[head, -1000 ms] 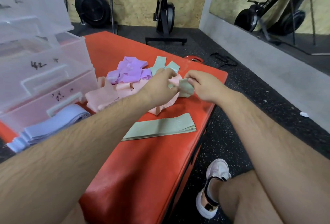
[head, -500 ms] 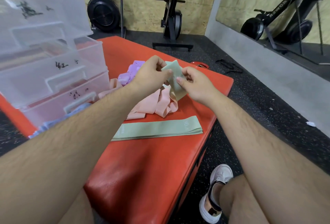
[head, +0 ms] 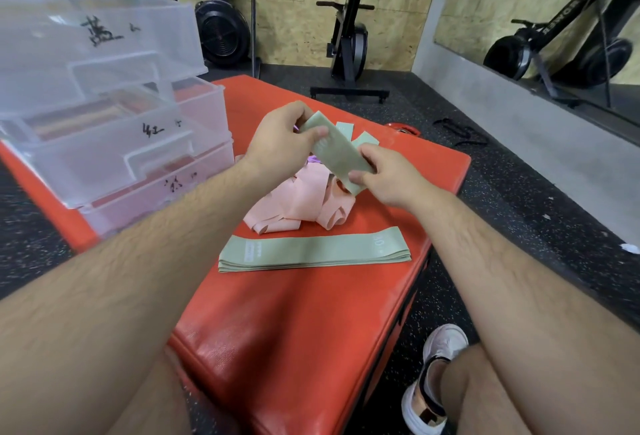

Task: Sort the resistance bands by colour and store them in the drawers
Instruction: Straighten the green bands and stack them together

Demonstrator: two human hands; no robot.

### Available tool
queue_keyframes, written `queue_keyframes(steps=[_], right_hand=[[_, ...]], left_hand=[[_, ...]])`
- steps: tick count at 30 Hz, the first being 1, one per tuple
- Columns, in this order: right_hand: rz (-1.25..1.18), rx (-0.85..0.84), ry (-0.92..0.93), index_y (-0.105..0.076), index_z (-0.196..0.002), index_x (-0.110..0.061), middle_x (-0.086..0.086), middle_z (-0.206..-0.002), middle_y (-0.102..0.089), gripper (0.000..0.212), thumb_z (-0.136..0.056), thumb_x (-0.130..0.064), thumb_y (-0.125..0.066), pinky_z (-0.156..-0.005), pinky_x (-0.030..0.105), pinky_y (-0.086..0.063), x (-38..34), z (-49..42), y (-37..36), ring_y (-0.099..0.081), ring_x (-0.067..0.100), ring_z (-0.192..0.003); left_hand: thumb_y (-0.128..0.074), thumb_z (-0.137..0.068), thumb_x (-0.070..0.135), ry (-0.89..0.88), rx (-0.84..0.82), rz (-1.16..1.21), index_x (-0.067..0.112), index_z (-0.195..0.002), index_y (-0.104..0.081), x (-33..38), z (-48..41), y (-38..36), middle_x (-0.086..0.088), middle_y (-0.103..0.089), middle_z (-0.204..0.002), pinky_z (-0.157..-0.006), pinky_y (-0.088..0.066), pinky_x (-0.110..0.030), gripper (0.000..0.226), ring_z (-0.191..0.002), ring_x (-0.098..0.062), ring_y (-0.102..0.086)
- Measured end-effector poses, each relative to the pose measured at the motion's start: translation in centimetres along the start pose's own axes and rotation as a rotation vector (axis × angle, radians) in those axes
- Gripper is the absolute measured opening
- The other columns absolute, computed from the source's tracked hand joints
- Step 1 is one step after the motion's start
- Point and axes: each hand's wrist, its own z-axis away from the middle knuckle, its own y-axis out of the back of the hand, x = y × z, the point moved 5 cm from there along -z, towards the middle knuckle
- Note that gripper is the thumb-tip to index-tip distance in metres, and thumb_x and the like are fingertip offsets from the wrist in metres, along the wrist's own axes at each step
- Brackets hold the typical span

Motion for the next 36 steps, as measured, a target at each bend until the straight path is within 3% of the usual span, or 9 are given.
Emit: queue_keyframes(steps=[4, 8, 15, 19, 24, 29, 31, 33, 36], right_hand=[[0.115, -0.004, -0.097, -0.06, -0.097, -0.017, -0.001, -0.091, -0.064, 0.008, -0.095, -0.023, -0.065, -0.066, 0.034, -0.038, 2.4, 0.0, 0.1, -0.059, 0.021, -0.085], [0.055, 0.032, -0.204, -0.062, -0.097, -0.015, 0.001, -0.09, -0.065, 0.008, -0.095, -0.023, -0.066, -0.066, 0.034, -0.041, 4.0, 0.1, 1.0, -0.059, 0.021, -0.082], [0.008, -0.015, -0.261, -0.068, -0.105, -0.012, 0.003, -0.099, -0.07, 0.011, -0.098, -0.019, -0.063, -0.078, 0.036, -0.048, 5.9, 1.4, 3.1, -0.064, 0.022, -0.089], [-0.295, -0.07, -0.32, -0.063, -0.107, -0.01, 0.012, -0.092, -0.068, 0.011, -0.096, -0.009, -0.066, -0.068, 0.032, -0.055, 5.9, 2.8, 3.8, -0.065, 0.019, -0.075], [-0.308, -0.143, -0.333, -0.06, -0.11, -0.012, 0.013, -0.09, -0.069, 0.021, -0.092, -0.007, -0.07, -0.066, 0.033, -0.056, 5.7, 4.8, 4.1, -0.066, 0.023, -0.081], [-0.203, -0.205, -0.312, -0.06, -0.111, -0.01, 0.016, -0.094, -0.069, 0.022, -0.092, -0.01, -0.071, -0.065, 0.033, -0.05, 5.1, 6.5, 3.6, -0.063, 0.02, -0.076], [-0.136, -0.23, -0.299, -0.063, -0.107, -0.012, 0.008, -0.091, -0.071, 0.016, -0.093, -0.012, -0.07, -0.066, 0.031, -0.049, 4.9, 6.9, 3.1, -0.064, 0.019, -0.078], [-0.049, -0.248, -0.278, -0.068, -0.1, -0.017, -0.001, -0.086, -0.071, 0.009, -0.092, -0.013, -0.071, -0.066, 0.028, -0.048, 4.7, 7.1, 2.6, -0.065, 0.016, -0.077], [0.072, -0.296, -0.26, -0.071, -0.093, -0.022, -0.006, -0.081, -0.068, 0.006, -0.091, -0.017, -0.071, -0.061, 0.024, -0.043, 4.6, 7.5, 1.4, -0.06, 0.011, -0.071]], left_hand=[[-0.066, -0.092, 0.019, 0.058, 0.151, 0.121, 0.007, -0.085, -0.058, -0.2, -0.3, 2.5, -0.004, -0.063, -0.077, -0.052, -0.043, -0.014, 0.016, -0.059, -0.003, -0.054], [-0.066, -0.092, 0.02, 0.132, 0.156, 0.181, 0.002, -0.094, -0.062, -1.5, -0.4, 3.9, -0.016, -0.07, -0.092, -0.06, -0.05, -0.022, 0.018, -0.073, -0.015, -0.064], [-0.065, -0.093, 0.02, 0.285, 0.229, 0.179, 0.01, -0.094, -0.062, -3.7, 0.4, 6.6, -0.004, -0.066, -0.082, -0.045, -0.043, -0.016, 0.01, -0.057, -0.008, -0.058], [-0.07, -0.088, 0.019, 0.373, 0.105, 0.094, 0.009, -0.094, -0.067, -5.1, 1.8, 7.9, -0.005, -0.071, -0.083, -0.055, -0.047, -0.026, 0.012, -0.062, -0.012, -0.061], [-0.077, -0.083, 0.017, 0.462, 0.03, 0.073, 0.002, -0.089, -0.067, -6.8, 4.5, 8.2, -0.013, -0.073, -0.083, -0.07, -0.056, -0.038, 0.018, -0.06, -0.017, -0.065], [-0.076, -0.084, 0.015, 0.511, -0.051, -0.018, 0.007, -0.076, -0.066, -8.4, 7.6, 7.7, -0.016, -0.066, -0.077, -0.068, -0.057, -0.033, 0.015, -0.061, -0.021, -0.061], [-0.077, -0.084, 0.017, 0.51, -0.079, -0.091, 0.009, -0.07, -0.064, -9.1, 8.7, 7.6, -0.012, -0.062, -0.066, -0.052, -0.052, -0.02, 0.02, -0.045, -0.011, -0.056], [-0.079, -0.083, 0.019, 0.51, -0.101, -0.149, 0.007, -0.076, -0.067, -9.7, 9.8, 7.1, -0.008, -0.06, -0.063, -0.042, -0.044, -0.015, 0.019, -0.038, -0.008, -0.05], [-0.083, -0.079, 0.02, 0.493, -0.12, -0.164, 0.0, -0.092, -0.069, -10.7, 10.8, 6.2, -0.009, -0.064, -0.074, -0.047, -0.048, -0.021, 0.028, -0.05, -0.016, -0.054]])
